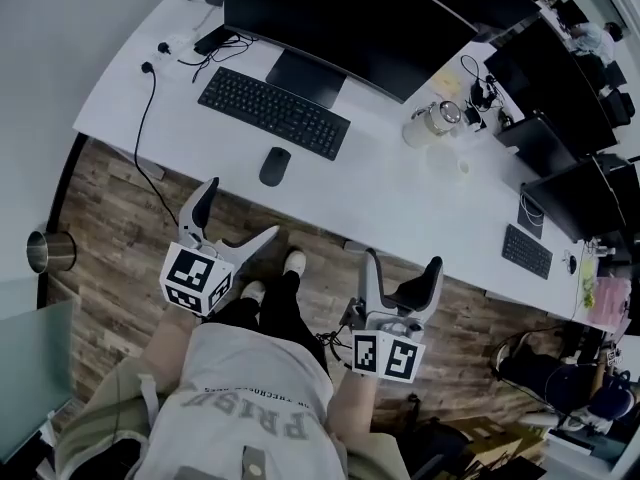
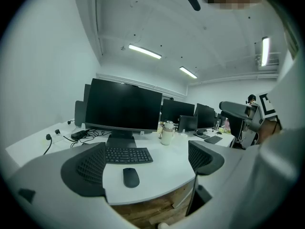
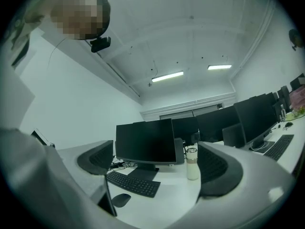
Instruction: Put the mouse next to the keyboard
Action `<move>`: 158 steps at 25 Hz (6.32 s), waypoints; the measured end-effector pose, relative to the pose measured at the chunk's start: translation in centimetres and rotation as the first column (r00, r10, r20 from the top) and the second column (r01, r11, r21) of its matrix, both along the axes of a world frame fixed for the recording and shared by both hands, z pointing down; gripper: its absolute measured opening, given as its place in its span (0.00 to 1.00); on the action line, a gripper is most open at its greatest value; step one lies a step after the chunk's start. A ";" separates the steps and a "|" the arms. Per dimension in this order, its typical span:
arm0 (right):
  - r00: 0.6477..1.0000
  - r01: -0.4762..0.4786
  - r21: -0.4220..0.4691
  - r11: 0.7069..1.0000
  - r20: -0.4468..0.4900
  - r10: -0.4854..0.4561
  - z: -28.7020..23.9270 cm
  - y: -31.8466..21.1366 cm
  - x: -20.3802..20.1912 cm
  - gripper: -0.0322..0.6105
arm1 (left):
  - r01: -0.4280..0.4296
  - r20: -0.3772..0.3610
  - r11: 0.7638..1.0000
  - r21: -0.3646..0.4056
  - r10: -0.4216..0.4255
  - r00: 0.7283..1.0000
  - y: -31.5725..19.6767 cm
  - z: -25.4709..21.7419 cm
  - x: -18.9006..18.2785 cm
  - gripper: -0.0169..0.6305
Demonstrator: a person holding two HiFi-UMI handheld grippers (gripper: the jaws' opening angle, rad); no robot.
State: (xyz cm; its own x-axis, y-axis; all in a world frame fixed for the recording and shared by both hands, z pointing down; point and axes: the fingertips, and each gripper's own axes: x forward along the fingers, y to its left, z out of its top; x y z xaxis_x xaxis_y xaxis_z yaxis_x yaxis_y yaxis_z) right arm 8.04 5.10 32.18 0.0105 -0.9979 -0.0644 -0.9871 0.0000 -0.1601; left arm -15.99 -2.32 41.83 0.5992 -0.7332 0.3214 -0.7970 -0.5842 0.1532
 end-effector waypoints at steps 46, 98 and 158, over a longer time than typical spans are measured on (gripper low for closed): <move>0.998 0.037 -0.166 0.985 0.056 -0.028 11.3 -15.3 7.2 0.90 | 0.194 0.277 0.951 -0.243 -0.123 0.953 -13.0 22.4 4.4 0.79; 0.994 -0.070 -0.079 0.994 0.082 0.076 6.5 -17.7 18.2 0.89 | 0.047 0.176 0.979 -0.197 -0.012 0.984 -16.5 18.5 25.9 0.49; 0.993 0.041 -0.050 0.998 -0.106 -0.046 2.5 -18.9 11.3 0.30 | 0.025 -0.014 0.942 0.336 -0.022 1.000 -20.3 -5.5 19.7 0.11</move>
